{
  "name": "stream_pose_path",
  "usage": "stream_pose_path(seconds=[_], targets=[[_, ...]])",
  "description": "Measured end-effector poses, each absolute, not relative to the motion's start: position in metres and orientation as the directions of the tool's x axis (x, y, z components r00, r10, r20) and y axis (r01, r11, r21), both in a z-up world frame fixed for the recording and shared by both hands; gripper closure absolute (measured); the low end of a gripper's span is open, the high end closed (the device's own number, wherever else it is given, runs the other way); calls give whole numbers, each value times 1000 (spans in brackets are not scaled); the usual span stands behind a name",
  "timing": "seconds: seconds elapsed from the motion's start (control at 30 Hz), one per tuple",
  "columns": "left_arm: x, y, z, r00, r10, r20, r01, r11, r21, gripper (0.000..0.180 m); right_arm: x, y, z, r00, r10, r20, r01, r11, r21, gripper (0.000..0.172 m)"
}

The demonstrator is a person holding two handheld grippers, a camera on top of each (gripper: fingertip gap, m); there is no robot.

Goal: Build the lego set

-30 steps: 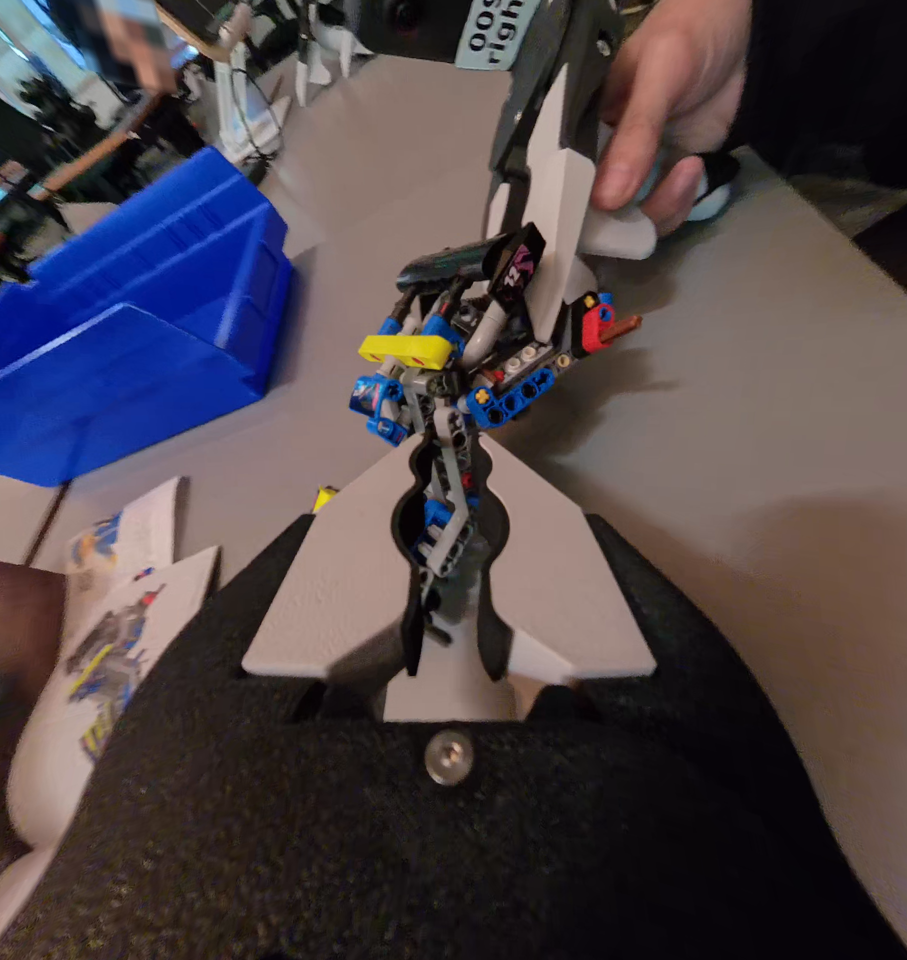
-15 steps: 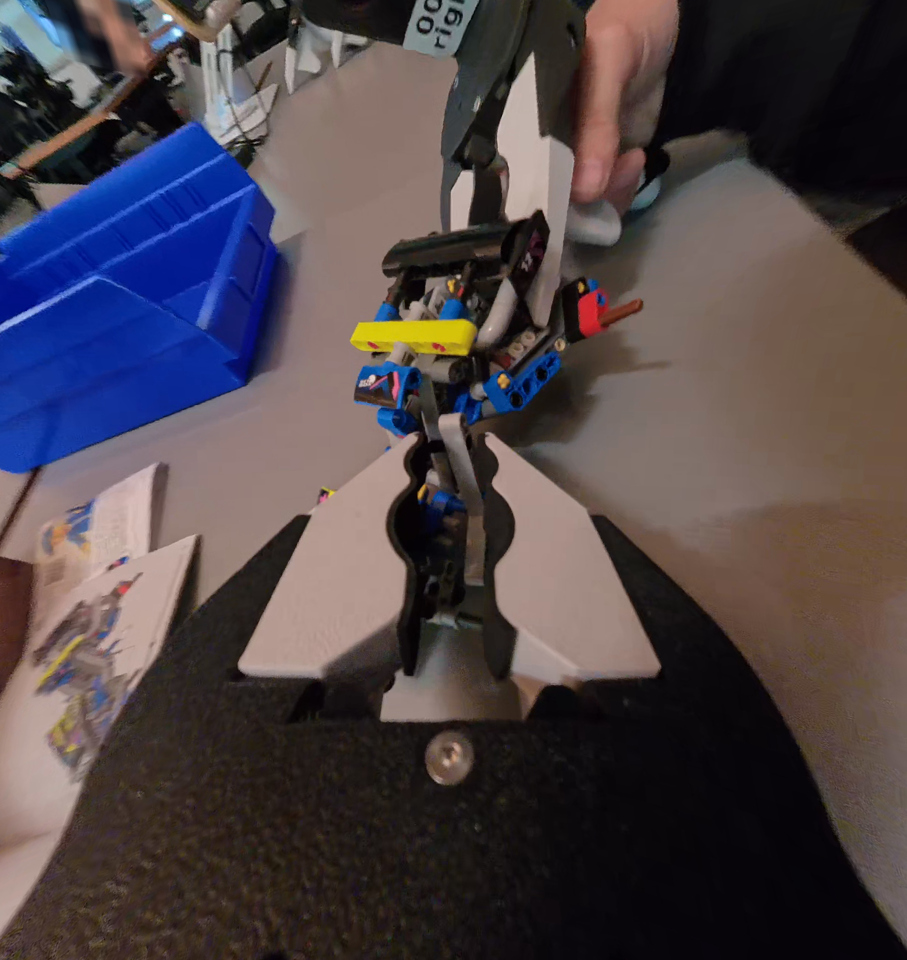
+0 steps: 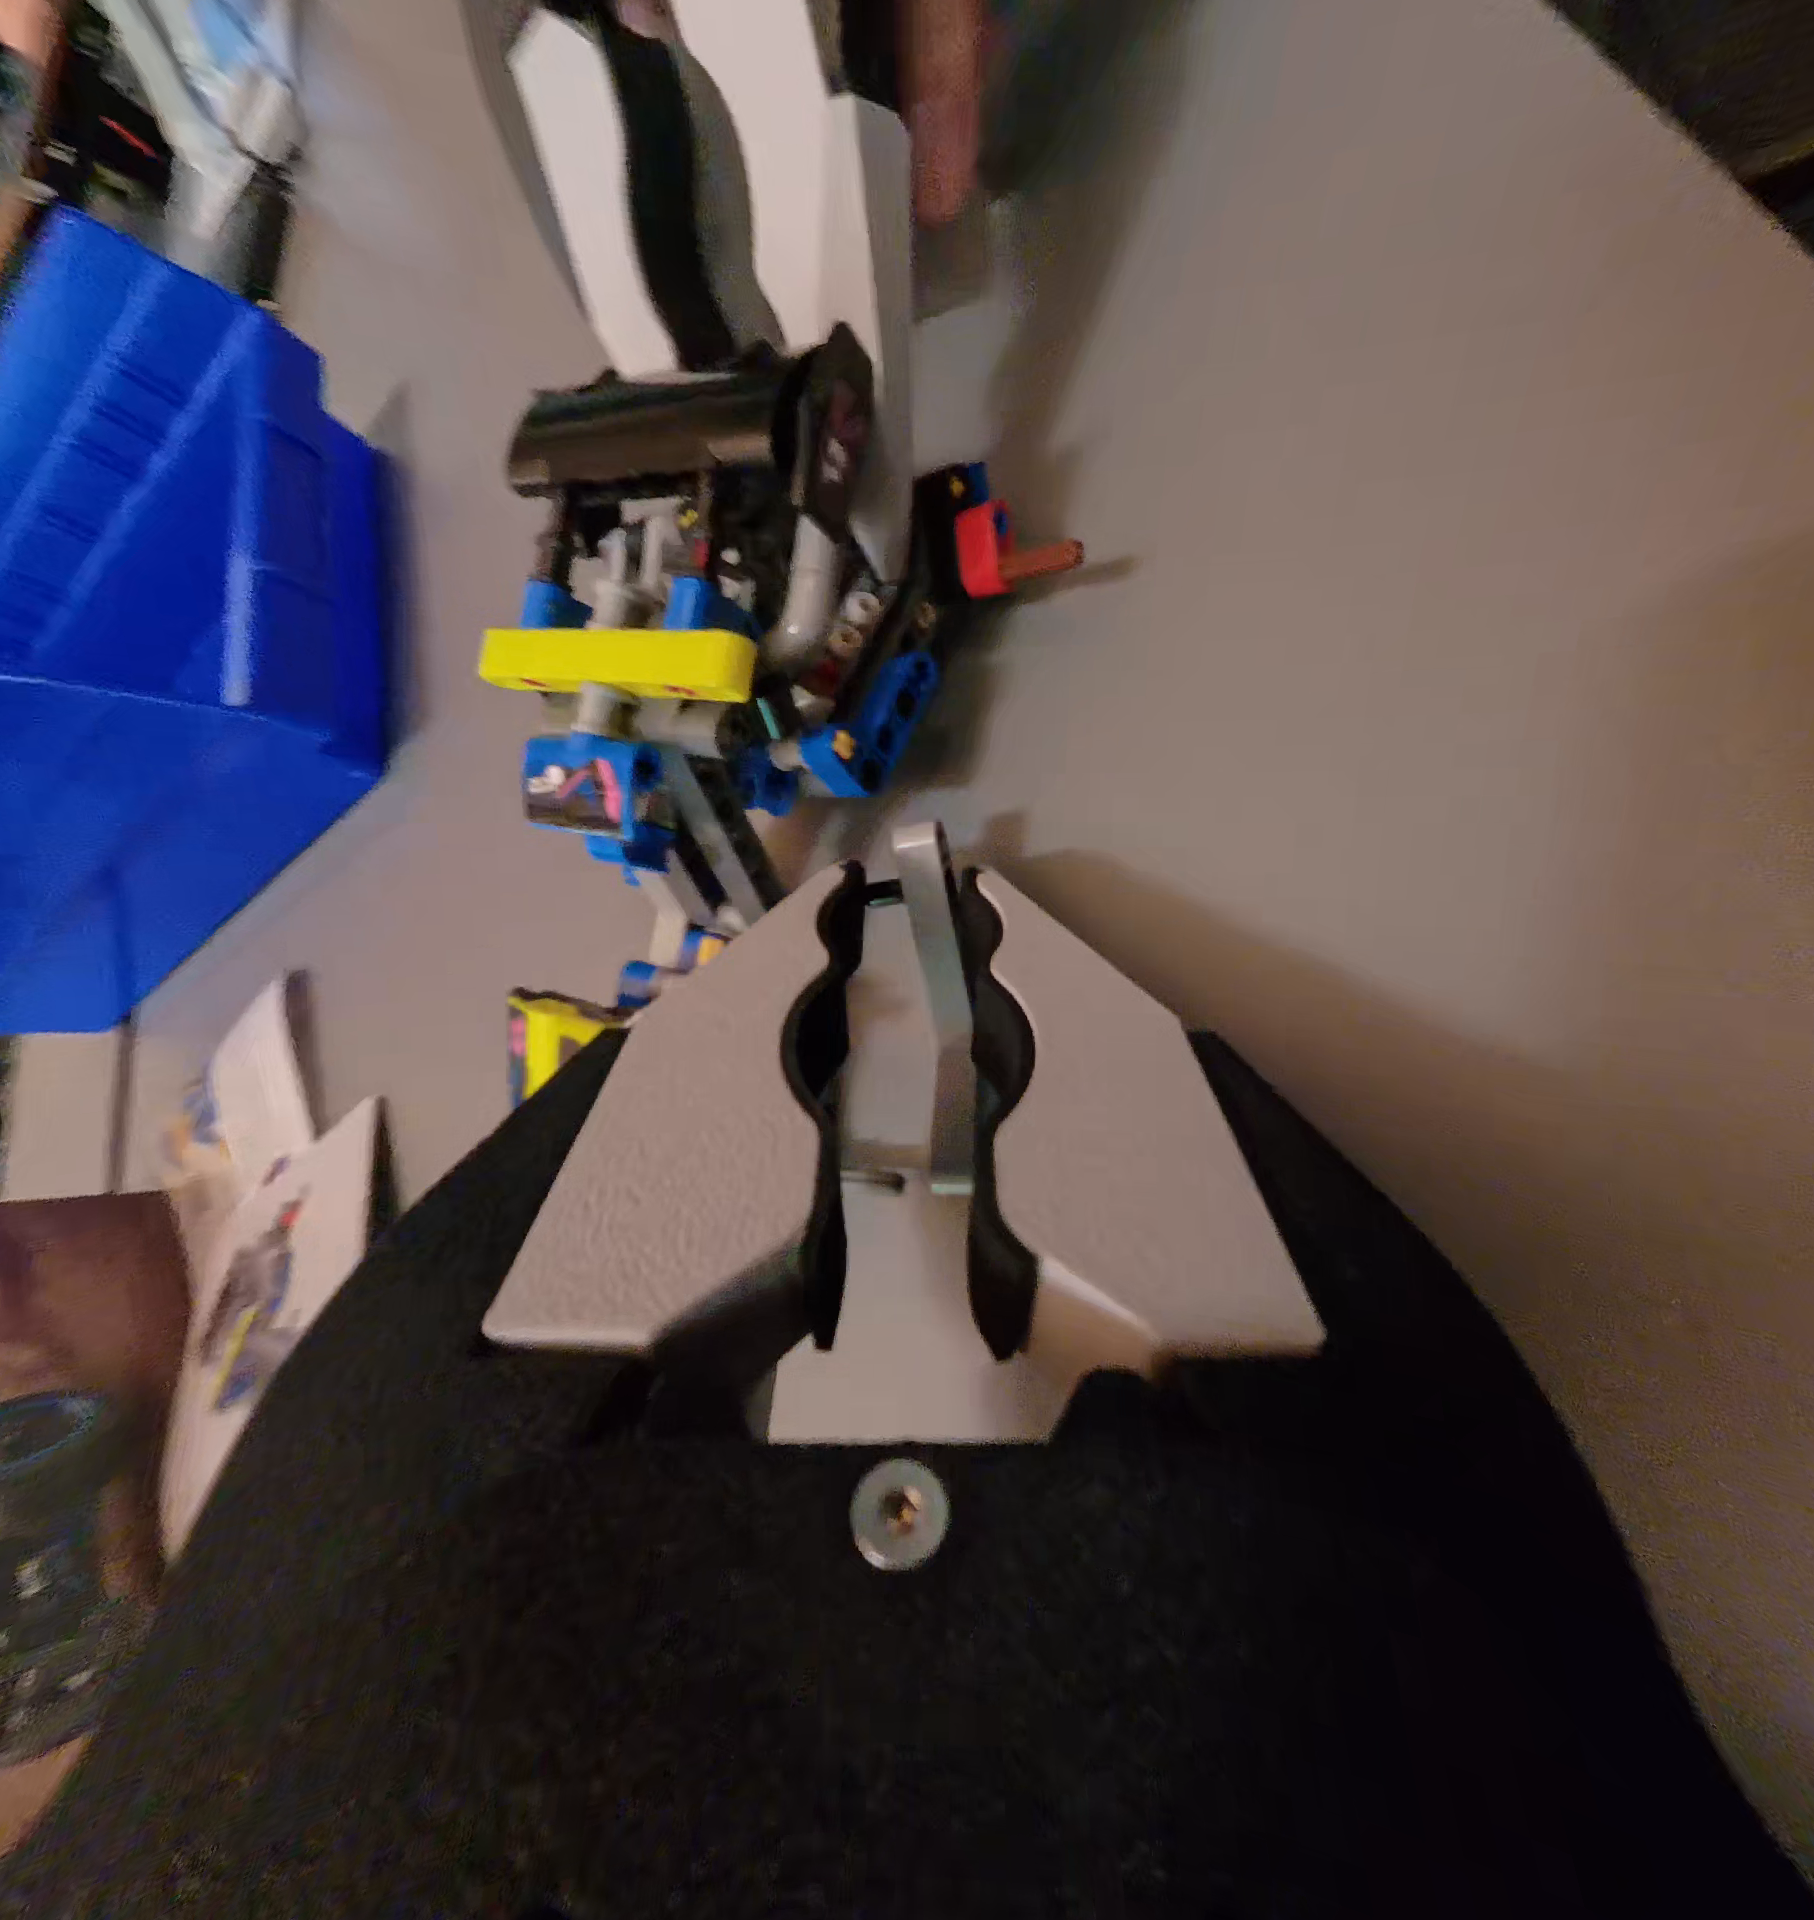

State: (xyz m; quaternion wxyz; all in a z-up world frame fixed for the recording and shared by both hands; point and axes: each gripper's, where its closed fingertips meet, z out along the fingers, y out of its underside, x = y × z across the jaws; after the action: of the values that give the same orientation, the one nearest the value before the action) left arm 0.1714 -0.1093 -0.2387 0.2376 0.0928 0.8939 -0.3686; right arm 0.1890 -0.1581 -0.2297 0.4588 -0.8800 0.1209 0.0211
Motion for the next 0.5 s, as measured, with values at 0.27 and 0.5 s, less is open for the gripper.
stream_pose_path(seconds=[0.27,0.5], targets=[[150,-118,-222,-942,-28,-335,264,555,-789,155,196,-176,-209,955,-290,67,-112,-559,-822,105],[175,-74,-189,-953,19,-304,257,586,-768,156,153,-194,-189,801,-598,35,-336,-496,-801,115]])
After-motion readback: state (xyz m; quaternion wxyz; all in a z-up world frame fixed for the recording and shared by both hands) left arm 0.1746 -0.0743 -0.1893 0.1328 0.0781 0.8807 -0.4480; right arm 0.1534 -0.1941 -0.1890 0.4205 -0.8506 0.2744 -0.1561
